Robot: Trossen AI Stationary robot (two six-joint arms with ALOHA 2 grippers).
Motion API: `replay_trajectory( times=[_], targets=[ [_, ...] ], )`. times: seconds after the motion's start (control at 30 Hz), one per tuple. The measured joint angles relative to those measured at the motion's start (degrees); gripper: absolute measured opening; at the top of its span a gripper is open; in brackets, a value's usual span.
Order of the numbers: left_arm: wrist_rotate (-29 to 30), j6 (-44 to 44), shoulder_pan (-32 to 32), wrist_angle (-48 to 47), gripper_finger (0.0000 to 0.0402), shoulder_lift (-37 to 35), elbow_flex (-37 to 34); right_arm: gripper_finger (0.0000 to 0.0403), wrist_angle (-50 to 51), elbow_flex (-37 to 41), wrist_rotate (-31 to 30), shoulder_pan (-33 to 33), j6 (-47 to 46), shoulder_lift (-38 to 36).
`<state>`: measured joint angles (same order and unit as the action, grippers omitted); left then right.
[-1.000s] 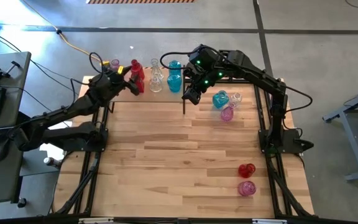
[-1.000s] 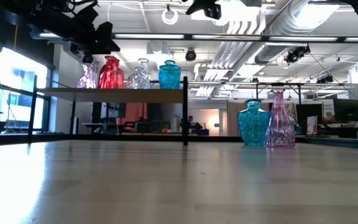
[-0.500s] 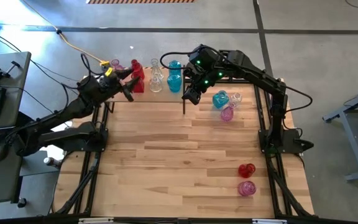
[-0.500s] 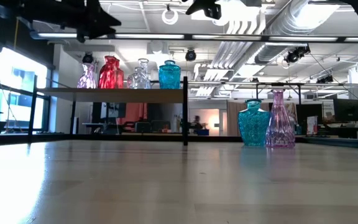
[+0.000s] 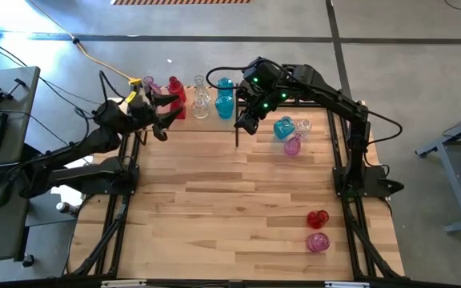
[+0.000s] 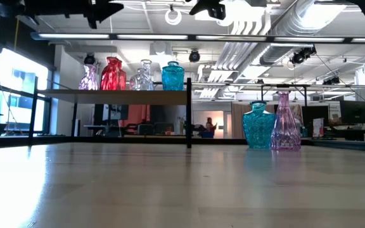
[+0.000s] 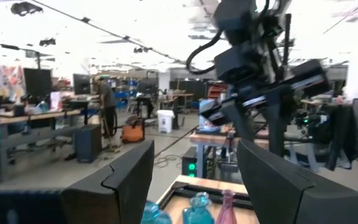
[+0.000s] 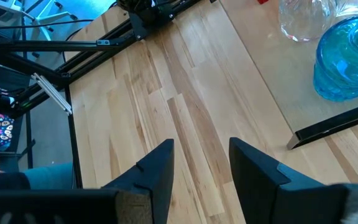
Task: Sort vases onto shelf
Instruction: Put the top purple vase on the shelf aligned with the other purple vase
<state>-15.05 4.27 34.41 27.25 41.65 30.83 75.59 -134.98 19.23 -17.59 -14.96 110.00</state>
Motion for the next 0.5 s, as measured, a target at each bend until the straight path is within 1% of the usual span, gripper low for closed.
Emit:
replay_trajectory(
  times=[0.23,0.4,0.5],
  targets=[
    [0.0,-2.4,-2.9,-2.7,0.0221,0.7,4.6,0.0135,-0.8,0.0,0.0,0.0,0.0,0.0],
    [0.0,-2.5,-4.0,-9.0,0.0221,0.7,8.9,0.0135,-4.6,0.1,0.0,0.0,-0.1,0.0],
    [0.1,-2.4,-4.6,-12.6,0.0221,0.8,11.2,0.0135,-4.8,0.1,0.0,0.0,-0.2,0.0]
  ],
)
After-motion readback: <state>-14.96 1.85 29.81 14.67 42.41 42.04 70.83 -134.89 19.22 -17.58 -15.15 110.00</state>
